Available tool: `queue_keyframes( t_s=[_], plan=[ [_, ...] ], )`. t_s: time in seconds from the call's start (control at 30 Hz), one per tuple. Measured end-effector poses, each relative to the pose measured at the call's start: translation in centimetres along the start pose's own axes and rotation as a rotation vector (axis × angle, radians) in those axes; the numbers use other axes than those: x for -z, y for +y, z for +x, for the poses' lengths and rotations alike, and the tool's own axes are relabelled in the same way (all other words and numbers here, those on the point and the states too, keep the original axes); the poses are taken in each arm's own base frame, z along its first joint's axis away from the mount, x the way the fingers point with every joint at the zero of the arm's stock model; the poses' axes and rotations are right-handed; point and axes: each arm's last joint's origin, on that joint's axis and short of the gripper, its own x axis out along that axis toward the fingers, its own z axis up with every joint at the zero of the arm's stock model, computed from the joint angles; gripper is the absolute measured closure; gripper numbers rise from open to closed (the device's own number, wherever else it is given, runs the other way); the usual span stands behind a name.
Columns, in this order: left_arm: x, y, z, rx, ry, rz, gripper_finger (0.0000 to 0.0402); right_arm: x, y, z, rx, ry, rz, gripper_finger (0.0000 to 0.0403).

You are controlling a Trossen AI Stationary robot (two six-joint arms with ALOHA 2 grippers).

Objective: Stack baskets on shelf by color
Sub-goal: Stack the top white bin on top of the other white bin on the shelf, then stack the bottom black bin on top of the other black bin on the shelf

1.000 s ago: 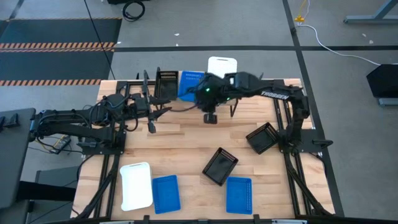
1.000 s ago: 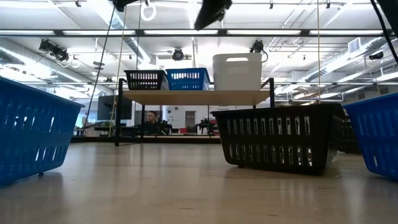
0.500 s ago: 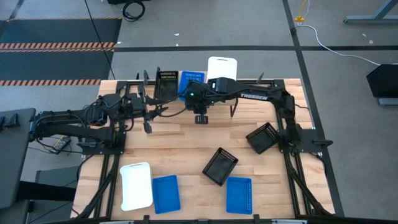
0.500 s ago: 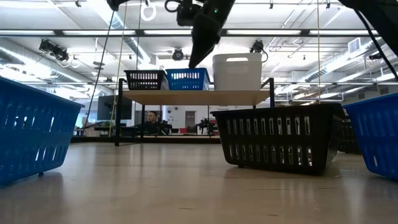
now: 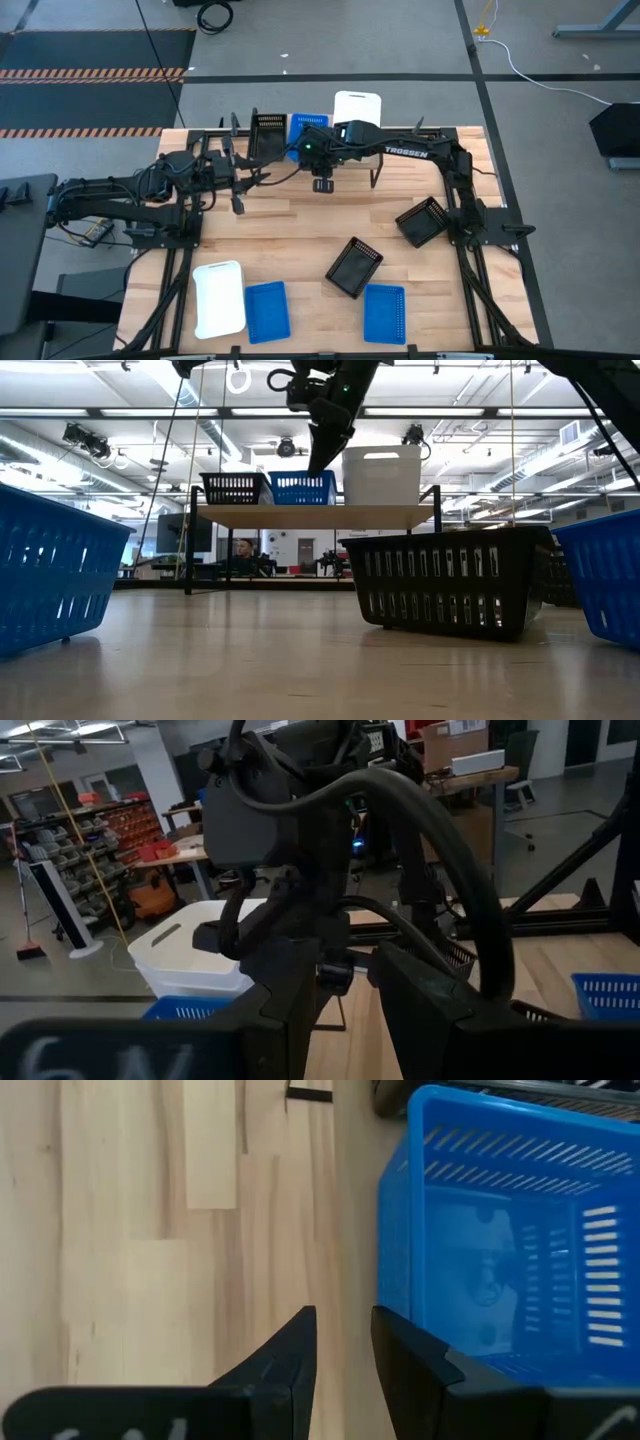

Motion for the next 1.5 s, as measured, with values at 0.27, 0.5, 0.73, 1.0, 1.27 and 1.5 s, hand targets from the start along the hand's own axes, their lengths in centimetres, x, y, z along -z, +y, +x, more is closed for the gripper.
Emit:
queue_keyframes(
  t_s=[0.27,0.5,0.73,1.0,1.27,1.5],
  plan=[
    [0.0,0.0,0.0,0.0,0.0,0.0,0.0285,0.0,0.0,0.0,0.016,0.009,0.007,0.0297],
    [0.0,0.0,0.0,0.0,0.001,0.0,0.0285,0.2,0.2,-0.1,0.016,0.03,0.026,0.0298],
    [0.0,0.0,0.0,0.001,0.002,0.0,0.0285,0.6,1.4,-1.3,-0.006,0.068,0.035,0.0298],
    [0.1,0.0,0.0,0.001,0.002,0.0,0.0285,1.6,3.6,-3.9,-0.137,0.137,0.137,0.0298],
    [0.1,0.0,0.0,0.002,0.003,-0.018,0.0285,3.1,6.6,-4.4,-0.22,0.341,0.27,0.0298],
    [0.1,0.0,0.0,0.003,0.008,-0.019,0.0285,3.6,9.6,-4.0,-0.251,0.419,0.403,0.0298]
  ],
)
